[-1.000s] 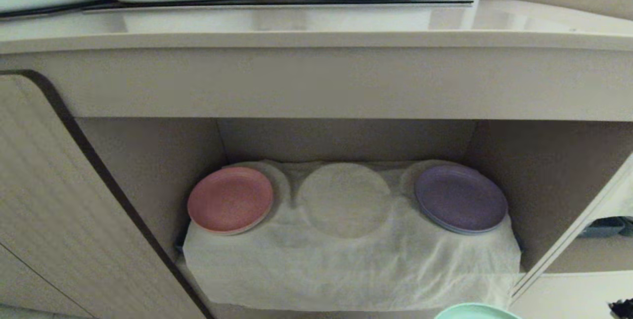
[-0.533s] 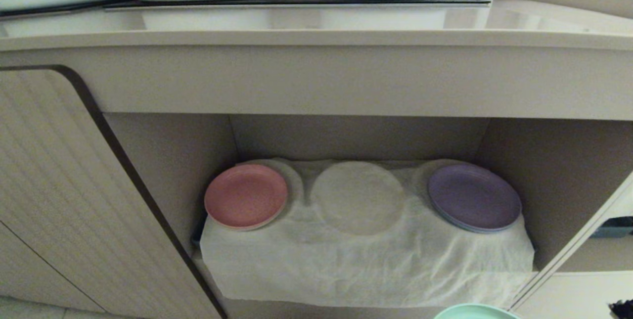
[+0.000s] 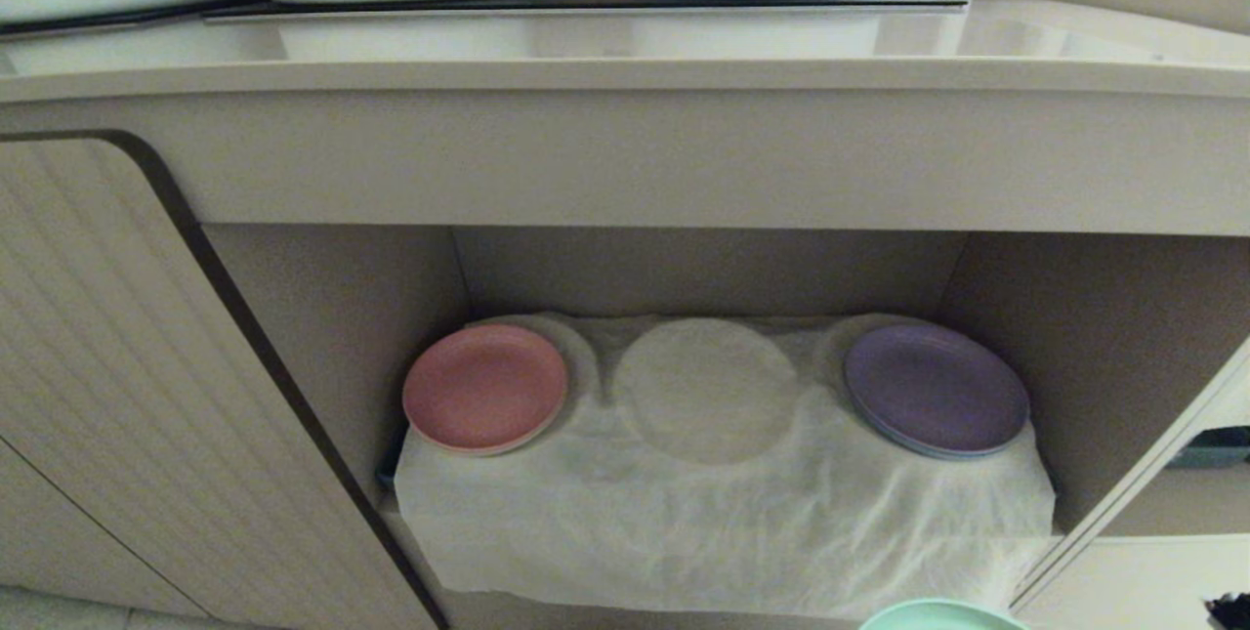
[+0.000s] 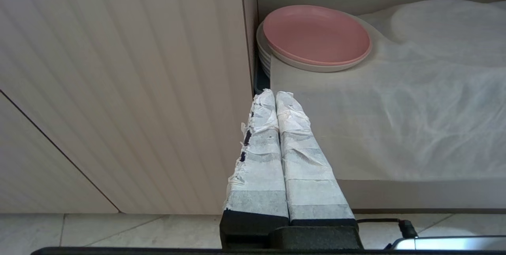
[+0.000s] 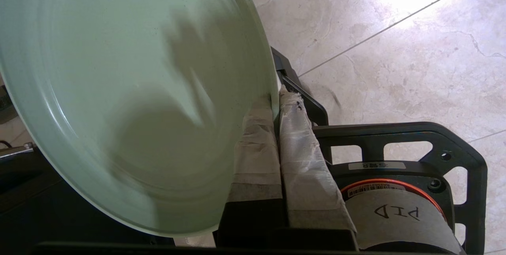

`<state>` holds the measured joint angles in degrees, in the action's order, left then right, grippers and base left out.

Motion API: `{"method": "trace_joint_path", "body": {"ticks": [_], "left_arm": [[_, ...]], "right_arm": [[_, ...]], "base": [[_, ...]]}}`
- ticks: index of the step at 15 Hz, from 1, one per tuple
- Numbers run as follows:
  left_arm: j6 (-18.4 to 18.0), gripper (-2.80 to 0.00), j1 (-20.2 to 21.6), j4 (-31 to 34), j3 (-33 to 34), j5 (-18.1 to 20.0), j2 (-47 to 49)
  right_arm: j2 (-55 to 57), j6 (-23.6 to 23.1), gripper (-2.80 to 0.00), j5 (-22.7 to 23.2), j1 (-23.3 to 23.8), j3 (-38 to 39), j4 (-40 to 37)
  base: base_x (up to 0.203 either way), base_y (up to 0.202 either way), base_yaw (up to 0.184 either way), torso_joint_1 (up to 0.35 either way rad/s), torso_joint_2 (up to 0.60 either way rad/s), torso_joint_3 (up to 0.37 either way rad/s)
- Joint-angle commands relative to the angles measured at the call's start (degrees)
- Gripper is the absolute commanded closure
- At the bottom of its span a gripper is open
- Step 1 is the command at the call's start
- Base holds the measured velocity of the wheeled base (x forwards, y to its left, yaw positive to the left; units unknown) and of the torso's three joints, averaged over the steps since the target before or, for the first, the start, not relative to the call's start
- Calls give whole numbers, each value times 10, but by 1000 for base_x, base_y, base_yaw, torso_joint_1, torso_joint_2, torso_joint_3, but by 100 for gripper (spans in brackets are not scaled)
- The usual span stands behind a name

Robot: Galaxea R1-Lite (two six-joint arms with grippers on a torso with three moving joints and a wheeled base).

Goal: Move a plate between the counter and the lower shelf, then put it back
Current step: Put the plate

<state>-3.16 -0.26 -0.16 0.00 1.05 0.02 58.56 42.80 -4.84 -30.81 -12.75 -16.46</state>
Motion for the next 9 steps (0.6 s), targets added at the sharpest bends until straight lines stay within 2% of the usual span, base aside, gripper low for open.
{"method": "trace_joint_path", "body": {"ticks": [1, 9], "left_arm": [[0, 0, 0, 0, 0, 0, 0], [0, 0, 0, 0, 0, 0, 0]], "right_arm": [[-4, 3, 0, -1, 0, 0, -2], [-30, -3, 0, -6, 0, -6, -4]], "base": [[0, 0, 0, 0, 0, 0], [0, 0, 0, 0, 0, 0]]}}
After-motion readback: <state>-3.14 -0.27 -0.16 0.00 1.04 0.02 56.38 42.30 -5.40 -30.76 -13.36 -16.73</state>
